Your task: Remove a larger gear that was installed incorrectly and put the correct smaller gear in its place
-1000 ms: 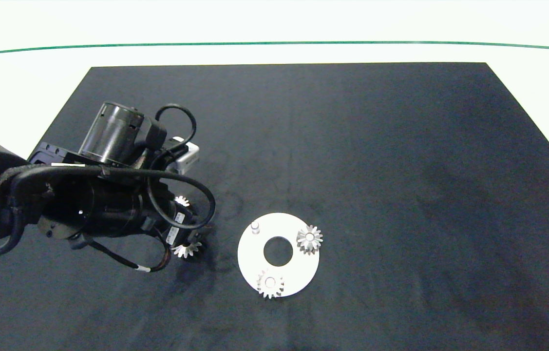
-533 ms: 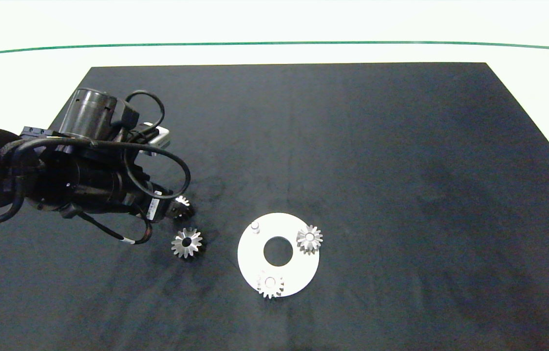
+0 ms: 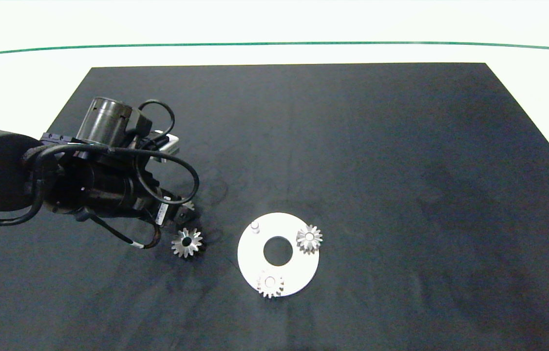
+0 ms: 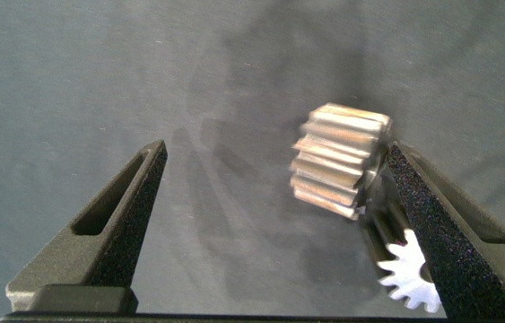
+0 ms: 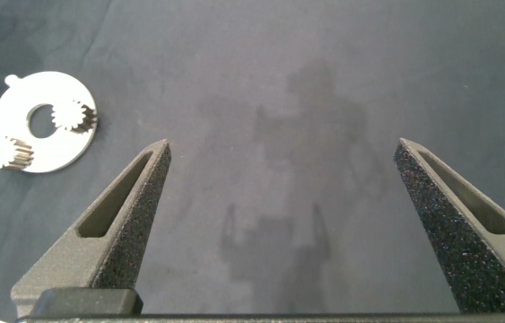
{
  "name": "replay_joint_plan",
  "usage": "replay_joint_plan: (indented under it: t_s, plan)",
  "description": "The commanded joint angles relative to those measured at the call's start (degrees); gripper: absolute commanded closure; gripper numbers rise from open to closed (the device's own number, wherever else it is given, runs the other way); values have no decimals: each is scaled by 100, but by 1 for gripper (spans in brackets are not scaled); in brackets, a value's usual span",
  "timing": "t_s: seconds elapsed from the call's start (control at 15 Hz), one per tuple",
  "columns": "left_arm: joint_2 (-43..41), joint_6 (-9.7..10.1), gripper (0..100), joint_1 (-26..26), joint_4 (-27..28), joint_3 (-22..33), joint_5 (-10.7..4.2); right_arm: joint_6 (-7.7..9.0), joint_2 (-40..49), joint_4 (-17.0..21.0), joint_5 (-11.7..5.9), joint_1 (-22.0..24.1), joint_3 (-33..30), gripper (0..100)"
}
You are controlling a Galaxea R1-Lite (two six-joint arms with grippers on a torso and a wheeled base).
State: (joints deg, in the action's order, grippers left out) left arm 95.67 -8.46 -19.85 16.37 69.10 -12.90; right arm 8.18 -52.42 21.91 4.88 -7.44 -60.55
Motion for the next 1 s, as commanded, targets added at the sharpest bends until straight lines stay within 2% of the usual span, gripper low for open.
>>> replay_joint_plan:
  t_s: [0.07, 0.47, 1.0]
  plan:
    - [-13, 90, 0, -125, -2, 7, -2, 8, -5, 15, 5, -3, -9, 0]
    - [30, 187, 10, -362, -2, -1, -11, 8, 4, 7, 5, -3, -9, 0]
    - [197, 169, 26, -257, -143, 60, -20, 8, 12, -29, 5, -3, -9, 0]
